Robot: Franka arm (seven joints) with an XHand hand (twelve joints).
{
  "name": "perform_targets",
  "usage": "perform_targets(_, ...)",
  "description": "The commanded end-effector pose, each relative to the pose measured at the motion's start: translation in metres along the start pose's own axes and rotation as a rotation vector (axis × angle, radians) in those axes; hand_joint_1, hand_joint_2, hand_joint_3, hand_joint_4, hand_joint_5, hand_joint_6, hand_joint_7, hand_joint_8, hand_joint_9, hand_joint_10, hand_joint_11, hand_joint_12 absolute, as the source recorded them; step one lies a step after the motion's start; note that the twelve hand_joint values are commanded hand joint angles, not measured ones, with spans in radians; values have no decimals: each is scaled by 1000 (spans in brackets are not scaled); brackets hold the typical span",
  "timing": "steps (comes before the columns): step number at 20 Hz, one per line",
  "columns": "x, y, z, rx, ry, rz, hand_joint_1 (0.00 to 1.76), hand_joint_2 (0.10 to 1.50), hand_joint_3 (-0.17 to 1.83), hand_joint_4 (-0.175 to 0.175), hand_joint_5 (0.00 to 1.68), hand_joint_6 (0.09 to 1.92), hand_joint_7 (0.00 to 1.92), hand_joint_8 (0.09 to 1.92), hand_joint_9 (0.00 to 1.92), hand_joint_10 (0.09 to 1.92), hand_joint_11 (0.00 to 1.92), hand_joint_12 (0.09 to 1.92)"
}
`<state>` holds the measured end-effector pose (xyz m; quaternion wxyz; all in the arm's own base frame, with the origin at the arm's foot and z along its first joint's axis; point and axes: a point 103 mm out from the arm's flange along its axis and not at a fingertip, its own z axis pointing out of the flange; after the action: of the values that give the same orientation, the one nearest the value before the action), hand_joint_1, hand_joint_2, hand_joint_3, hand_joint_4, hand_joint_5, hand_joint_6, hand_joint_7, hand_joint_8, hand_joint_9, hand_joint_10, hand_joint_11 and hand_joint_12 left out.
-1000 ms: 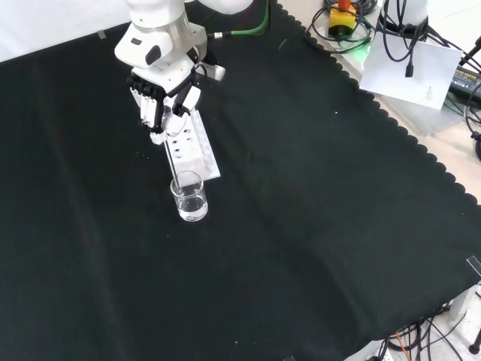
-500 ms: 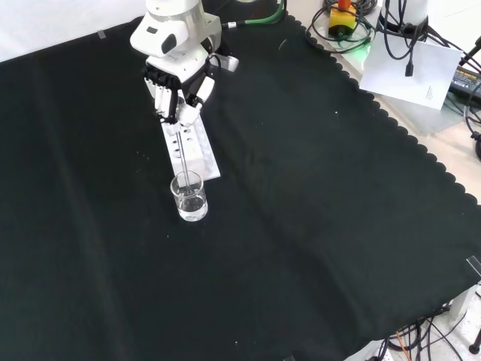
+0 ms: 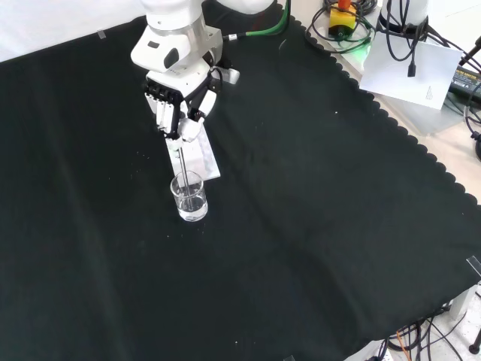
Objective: Stir in the beaker to the left of the white test tube rack with the glass rod.
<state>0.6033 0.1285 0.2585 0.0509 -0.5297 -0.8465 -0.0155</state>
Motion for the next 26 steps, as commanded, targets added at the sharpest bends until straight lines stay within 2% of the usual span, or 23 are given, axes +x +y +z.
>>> perform_targets(1,-14,0,-2,8,-6,14,1296,1151,-175,-175,1164,415,1077,1189,1606,814,1623,587)
perform_targets(6,-21,-17,-9,6,-24,39,1296,1151,-175,-175,1164,417,1077,1189,1606,815,1624,588)
perform_targets(12,-3,-27,-13,9,-28,25,1296,1151,-175,-175,1163,418,1077,1189,1605,815,1624,588)
perform_targets(19,14,-16,-11,4,-28,-6,1296,1151,-175,-175,1163,419,1076,1190,1605,815,1623,589)
perform_targets(26,2,-2,-5,6,-20,-1,1296,1151,-175,-175,1162,420,1076,1191,1604,816,1623,589)
